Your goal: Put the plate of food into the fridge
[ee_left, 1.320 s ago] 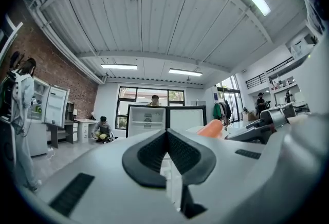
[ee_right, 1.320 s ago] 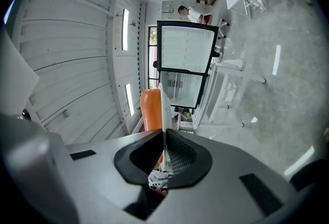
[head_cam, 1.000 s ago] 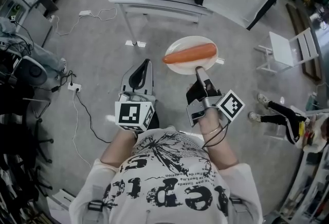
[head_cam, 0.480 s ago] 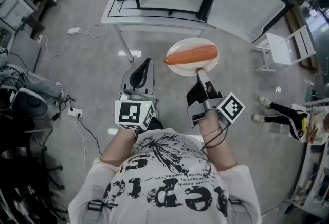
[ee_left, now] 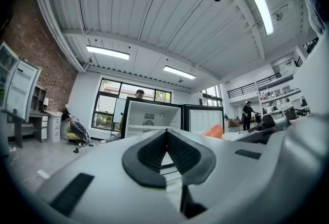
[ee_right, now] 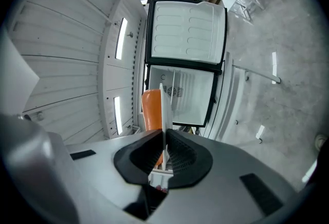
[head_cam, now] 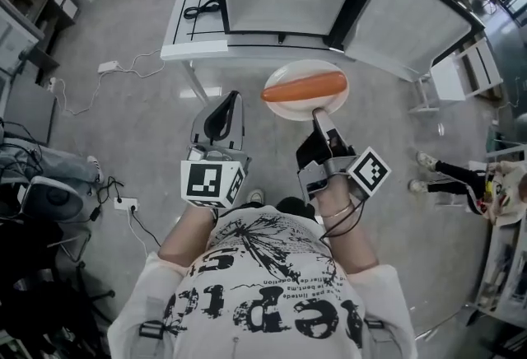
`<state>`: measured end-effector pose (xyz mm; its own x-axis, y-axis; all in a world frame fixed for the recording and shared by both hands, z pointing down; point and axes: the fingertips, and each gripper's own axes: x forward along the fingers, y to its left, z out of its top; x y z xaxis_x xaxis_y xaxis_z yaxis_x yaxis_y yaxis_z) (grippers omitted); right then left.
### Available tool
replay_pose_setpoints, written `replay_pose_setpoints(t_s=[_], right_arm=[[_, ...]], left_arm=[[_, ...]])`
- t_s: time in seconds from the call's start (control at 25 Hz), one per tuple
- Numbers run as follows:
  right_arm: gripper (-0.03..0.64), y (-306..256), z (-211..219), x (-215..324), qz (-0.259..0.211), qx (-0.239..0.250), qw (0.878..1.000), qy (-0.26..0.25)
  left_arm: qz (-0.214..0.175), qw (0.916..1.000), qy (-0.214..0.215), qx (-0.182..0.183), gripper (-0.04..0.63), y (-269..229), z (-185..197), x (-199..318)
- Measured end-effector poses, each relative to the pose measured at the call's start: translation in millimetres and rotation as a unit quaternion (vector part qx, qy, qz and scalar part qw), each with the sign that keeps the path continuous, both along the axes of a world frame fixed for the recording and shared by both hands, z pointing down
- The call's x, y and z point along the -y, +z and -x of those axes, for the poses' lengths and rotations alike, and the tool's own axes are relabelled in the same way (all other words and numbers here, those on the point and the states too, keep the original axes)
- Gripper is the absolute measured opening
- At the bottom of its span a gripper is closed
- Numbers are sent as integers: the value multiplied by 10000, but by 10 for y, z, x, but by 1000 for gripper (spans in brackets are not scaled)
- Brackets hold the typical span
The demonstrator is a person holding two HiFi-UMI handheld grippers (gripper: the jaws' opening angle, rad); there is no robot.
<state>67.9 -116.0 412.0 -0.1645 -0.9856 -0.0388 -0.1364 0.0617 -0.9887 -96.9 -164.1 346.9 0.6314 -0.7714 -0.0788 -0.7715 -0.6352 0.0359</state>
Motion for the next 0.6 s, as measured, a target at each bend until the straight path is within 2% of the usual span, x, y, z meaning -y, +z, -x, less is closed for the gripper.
replay_pose_setpoints(t_s=[0.28,0.6], right_arm=[[21,57,13,404,144,-59,9999,-47],[21,142,-355,1091,207,127,9996,-143]], left_arm=[[137,9999,92,-25,6,126,-74,395],[150,9999,-41,41,6,126,-426,1049]])
